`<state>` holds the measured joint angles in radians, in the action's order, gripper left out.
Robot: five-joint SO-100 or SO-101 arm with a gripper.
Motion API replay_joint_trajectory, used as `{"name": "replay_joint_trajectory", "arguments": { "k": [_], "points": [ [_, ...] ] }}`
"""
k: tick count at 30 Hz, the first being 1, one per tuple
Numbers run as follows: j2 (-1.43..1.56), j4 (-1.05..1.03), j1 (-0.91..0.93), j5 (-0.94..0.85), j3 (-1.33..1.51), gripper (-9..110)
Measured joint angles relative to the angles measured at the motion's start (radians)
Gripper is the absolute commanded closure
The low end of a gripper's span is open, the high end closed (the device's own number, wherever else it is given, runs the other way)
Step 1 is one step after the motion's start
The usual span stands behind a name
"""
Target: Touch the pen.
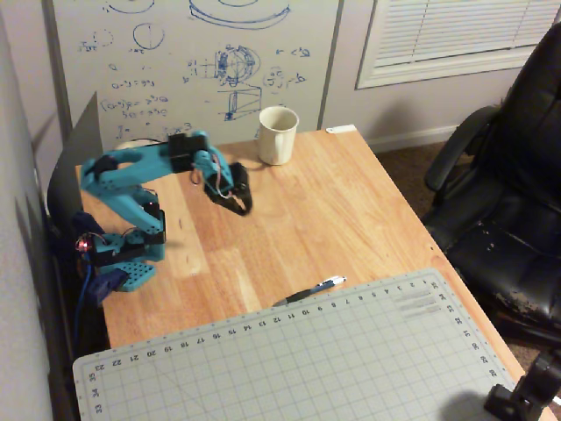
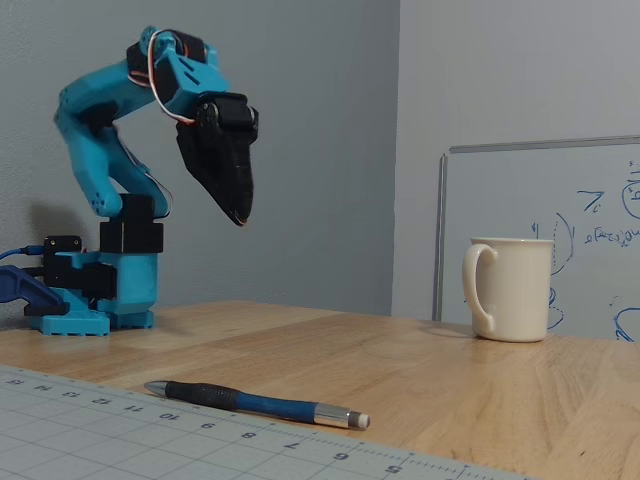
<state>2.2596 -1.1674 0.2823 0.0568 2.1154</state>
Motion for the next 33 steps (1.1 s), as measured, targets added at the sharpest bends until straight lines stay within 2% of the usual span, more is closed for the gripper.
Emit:
{"name": "replay_joint_trajectory", "arguments": {
  "k": [9, 23, 33],
  "points": [
    [-0.442, 0.000, 0.169, 0.000, -0.354, 101],
    [-0.976, 0.000, 0.187, 0.000, -0.787, 101],
    [-1.189, 0.000, 0.244, 0.000, -1.045, 101]
  ]
}}
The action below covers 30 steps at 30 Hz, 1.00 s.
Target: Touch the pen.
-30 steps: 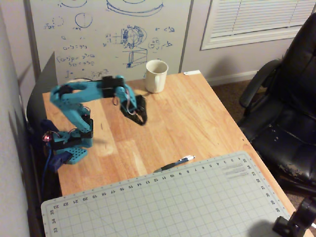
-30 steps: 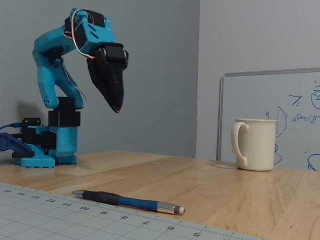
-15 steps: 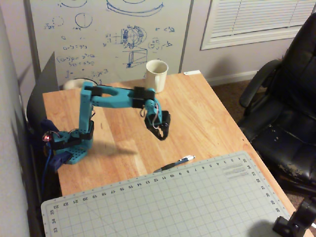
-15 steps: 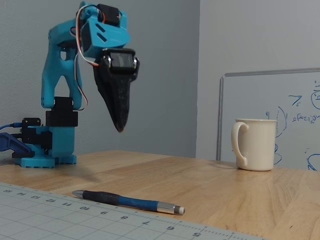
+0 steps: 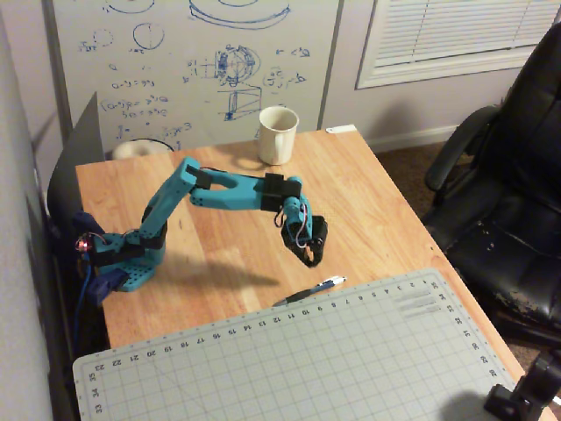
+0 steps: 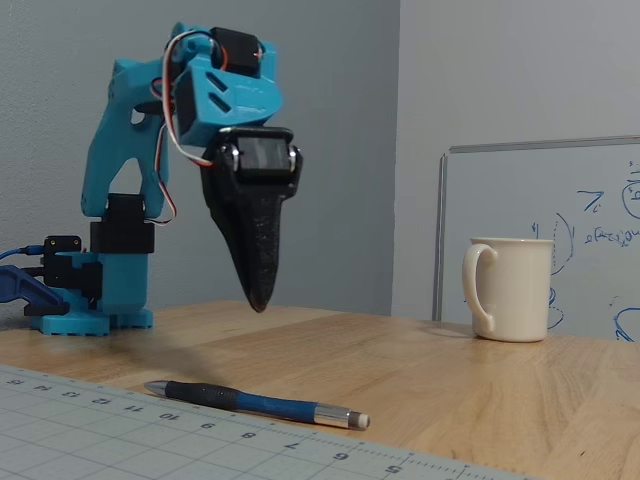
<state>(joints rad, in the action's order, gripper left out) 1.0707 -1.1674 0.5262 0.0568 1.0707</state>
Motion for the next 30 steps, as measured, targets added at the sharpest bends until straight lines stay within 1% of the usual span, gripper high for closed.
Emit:
{"name": "replay_joint_trajectory", "arguments": {
  "k": [9, 20, 30],
  "points": [
    [-0.117, 0.000, 0.064, 0.000, -0.066, 101],
    [-0.213, 0.000, 0.063, 0.000, -0.081, 101],
    [-0.225, 0.000, 0.064, 0.000, -0.103, 101]
  ]
}}
